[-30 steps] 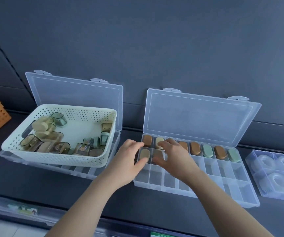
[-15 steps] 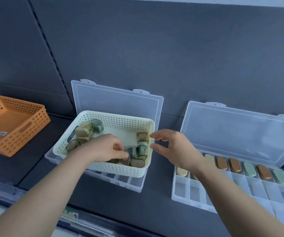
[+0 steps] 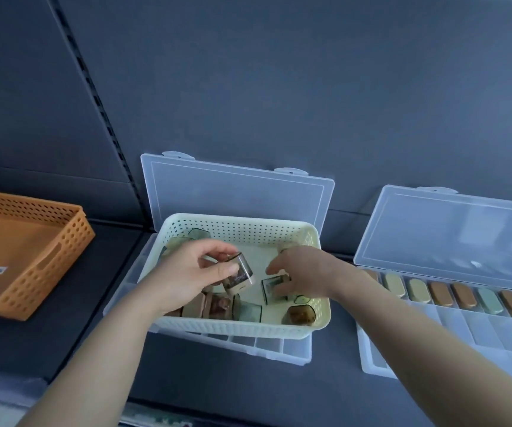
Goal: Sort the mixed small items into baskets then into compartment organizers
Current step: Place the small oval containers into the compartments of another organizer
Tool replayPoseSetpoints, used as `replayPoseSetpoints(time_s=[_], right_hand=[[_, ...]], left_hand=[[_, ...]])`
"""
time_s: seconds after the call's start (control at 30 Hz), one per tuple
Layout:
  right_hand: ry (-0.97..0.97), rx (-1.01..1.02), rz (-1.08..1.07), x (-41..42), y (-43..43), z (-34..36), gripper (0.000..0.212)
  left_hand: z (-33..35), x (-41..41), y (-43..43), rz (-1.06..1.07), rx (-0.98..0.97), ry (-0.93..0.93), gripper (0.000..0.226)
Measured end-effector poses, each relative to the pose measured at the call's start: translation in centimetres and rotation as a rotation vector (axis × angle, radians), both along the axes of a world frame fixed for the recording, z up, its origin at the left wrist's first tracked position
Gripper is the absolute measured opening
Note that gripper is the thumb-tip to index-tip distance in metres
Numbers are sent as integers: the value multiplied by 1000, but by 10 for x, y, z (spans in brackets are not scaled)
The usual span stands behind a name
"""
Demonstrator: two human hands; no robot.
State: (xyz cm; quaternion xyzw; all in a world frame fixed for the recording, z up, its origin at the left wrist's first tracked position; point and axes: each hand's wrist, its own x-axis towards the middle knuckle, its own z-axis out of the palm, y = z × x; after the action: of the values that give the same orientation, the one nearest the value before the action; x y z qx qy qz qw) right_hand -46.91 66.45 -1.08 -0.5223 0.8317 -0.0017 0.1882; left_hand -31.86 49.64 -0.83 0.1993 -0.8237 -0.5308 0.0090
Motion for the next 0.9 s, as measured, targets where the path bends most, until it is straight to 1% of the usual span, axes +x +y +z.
replayPoseSetpoints(time_s=[0.13, 0.23, 0.3, 0.37, 0.43, 0.5, 0.57, 0.6, 0.63, 0.7, 0.8, 0.9], right_hand=[[-27, 12, 3, 1, -4, -1, 45], [-70, -53, -47, 2, 0, -1, 42], [-171, -195, -122, 2, 9, 3, 37], [-285, -393, -205, -1, 24, 11, 32], [-405, -574, -290, -5, 46, 20, 29], [-518, -724, -385, -9, 70, 28, 27], [-657, -862, -512, -13, 95, 34, 25], [-726, -917, -576, -15, 109, 37, 22], [-770, -955, -631, -18, 123, 38, 19], [-785, -986, -722, -26, 150, 37, 14], [-797, -982, -846, -36, 188, 31, 17], [-769, -863, -883, -44, 228, 24, 25]], left_hand=[[-4, 5, -3, 48, 181, 100, 29], [-3, 3, 3, 97, 356, 201, 25], [-2, -2, 11, 152, 432, 272, 27], [-3, -9, 20, 202, 480, 335, 34], [-1, -17, 35, 222, 540, 380, 36], [3, -27, 55, 206, 646, 407, 37], [8, -38, 79, 147, 763, 411, 32], [11, -43, 92, 106, 798, 401, 30], [14, -49, 106, 66, 813, 384, 33], [18, -61, 133, 6, 821, 361, 39], [18, -79, 172, -27, 863, 355, 36], [10, -94, 207, -48, 891, 323, 32]])
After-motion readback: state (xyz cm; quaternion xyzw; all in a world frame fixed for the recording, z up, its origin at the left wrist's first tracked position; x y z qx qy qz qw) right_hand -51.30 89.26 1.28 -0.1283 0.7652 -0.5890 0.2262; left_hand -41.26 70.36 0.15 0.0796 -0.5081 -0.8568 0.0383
